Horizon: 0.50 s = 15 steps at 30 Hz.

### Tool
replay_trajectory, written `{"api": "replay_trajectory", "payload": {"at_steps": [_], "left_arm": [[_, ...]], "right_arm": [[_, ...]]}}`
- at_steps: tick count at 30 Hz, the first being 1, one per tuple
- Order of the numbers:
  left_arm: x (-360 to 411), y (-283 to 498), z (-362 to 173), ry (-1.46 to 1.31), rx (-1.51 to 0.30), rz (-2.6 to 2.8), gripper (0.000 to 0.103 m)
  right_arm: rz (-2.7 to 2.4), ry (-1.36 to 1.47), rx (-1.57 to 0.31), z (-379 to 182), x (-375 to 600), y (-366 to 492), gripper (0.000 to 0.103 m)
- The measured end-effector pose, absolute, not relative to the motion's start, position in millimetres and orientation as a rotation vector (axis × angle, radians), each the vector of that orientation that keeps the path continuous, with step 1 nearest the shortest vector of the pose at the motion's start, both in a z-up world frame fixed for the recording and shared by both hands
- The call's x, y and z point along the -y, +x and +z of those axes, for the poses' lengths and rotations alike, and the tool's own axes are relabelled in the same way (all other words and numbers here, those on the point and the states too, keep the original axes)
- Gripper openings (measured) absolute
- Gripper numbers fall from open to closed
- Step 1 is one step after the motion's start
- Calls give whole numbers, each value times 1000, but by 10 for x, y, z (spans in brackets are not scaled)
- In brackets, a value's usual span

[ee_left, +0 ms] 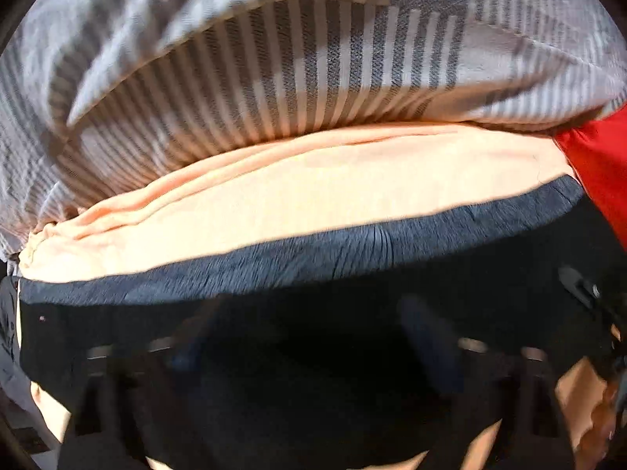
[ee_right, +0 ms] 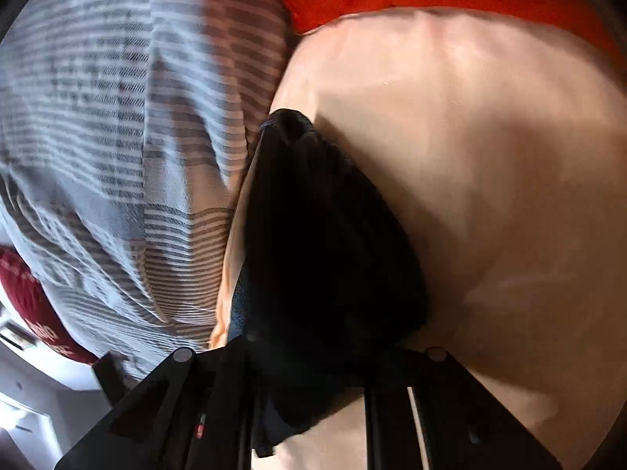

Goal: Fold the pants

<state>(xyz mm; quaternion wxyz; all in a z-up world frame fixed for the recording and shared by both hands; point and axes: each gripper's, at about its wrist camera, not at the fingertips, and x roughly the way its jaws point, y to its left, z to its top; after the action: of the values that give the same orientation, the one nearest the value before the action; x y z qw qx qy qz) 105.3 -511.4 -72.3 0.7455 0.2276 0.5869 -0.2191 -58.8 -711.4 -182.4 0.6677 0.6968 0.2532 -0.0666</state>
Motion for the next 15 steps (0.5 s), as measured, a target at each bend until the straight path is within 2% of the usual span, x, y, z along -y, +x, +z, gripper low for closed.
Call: {"api": "replay_trajectory", "payload": {"at_steps": [3,6,10,15], "left_arm": [[5128,1198,-895,464,-1316,-472,61],[5124,1216,-1058,448,-1295,-471,62],[5172,1056,-1087,543,-1156,-508,62],[4991,1204,-1113,455,-1208,-555,62]], "right_arm": [[-138,1543,-569,-1740,7100,-579,13],[-111,1512,-559,-1637,7089,-564,13],[-76,1464,-543,-1418,7039,-520,13],[-49,1342,-534,-979,6863,-428,13]]}}
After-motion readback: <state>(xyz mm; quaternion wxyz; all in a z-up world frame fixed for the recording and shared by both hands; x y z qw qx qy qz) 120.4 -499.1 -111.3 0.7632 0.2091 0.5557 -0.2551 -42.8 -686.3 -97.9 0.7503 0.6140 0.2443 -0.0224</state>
